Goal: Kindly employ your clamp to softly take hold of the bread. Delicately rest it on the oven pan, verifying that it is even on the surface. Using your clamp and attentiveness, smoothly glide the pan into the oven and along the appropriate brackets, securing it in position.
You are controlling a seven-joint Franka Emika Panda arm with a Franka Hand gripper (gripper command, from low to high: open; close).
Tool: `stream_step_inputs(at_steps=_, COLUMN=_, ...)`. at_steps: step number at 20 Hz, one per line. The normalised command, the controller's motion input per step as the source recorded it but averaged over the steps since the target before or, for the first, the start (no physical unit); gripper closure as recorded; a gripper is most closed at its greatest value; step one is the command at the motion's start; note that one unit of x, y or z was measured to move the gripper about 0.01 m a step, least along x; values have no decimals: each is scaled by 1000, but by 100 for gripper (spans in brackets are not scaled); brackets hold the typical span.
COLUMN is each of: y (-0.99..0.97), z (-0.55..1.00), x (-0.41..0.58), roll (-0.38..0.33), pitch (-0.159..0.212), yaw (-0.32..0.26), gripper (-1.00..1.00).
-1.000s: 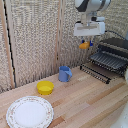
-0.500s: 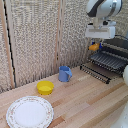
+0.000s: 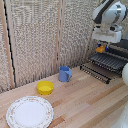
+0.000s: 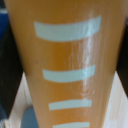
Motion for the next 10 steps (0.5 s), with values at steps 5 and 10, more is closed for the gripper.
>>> stream_step_inputs(at_steps=5, y=-994, z=61, x=286, roll=91, pitch=-17, yaw=0, gripper=100)
stream_step_inputs(at_steps=10, y=-717, z=0, x=163, roll=76, pitch=-15, yaw=15, gripper=100)
